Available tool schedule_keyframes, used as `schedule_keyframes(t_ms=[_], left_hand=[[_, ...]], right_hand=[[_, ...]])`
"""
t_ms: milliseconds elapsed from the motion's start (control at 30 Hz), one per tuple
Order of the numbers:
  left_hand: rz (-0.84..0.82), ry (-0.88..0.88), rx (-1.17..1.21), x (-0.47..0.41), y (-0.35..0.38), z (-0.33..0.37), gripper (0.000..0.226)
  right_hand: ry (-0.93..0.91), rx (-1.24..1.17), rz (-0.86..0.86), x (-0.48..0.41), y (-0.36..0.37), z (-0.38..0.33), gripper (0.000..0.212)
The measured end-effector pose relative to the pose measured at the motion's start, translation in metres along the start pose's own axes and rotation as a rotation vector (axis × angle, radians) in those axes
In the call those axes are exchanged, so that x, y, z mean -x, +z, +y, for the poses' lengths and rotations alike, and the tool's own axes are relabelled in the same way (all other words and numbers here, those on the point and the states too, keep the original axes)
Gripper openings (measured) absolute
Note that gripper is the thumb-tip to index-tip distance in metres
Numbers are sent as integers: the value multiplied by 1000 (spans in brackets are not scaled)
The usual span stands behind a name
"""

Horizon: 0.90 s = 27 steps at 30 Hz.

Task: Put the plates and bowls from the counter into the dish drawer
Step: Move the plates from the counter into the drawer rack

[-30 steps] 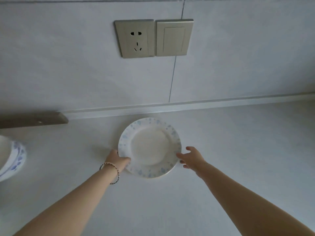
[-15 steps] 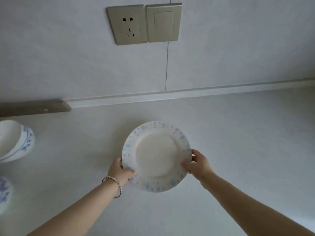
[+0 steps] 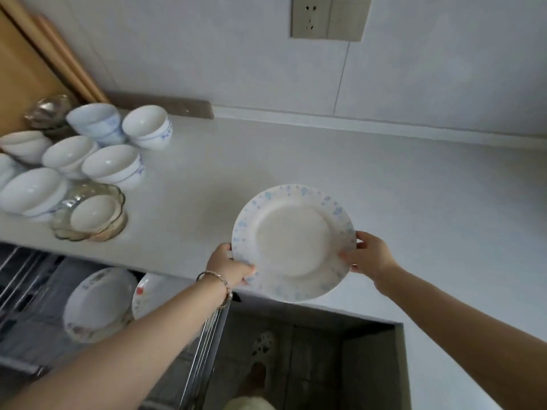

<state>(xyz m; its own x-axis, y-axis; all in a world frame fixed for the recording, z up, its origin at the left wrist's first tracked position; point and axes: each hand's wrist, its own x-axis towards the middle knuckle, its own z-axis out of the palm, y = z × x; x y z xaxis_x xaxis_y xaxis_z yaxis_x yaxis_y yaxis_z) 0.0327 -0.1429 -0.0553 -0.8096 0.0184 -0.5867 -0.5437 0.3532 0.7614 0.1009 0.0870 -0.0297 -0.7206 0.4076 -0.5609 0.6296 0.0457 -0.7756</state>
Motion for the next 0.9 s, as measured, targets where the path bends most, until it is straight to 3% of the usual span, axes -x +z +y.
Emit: schedule_keyframes(t_ms=[200, 367, 633, 767, 900], left_hand=[[86, -60, 90, 66, -86, -72, 38], [112, -122, 203, 87, -172, -128, 33], [165, -151, 152, 97, -341, -205, 34], [154, -165, 78, 87, -410, -224, 47], [134, -200, 54, 63, -456, -232, 38]], right_hand=[[-28, 58, -122, 74, 77, 19, 44], [-2, 58, -197, 121, 166, 31, 39], [114, -27, -244, 177, 345, 55, 44], [189, -109, -261, 192, 418, 56, 46], [234, -137, -257, 192, 469, 56, 45]])
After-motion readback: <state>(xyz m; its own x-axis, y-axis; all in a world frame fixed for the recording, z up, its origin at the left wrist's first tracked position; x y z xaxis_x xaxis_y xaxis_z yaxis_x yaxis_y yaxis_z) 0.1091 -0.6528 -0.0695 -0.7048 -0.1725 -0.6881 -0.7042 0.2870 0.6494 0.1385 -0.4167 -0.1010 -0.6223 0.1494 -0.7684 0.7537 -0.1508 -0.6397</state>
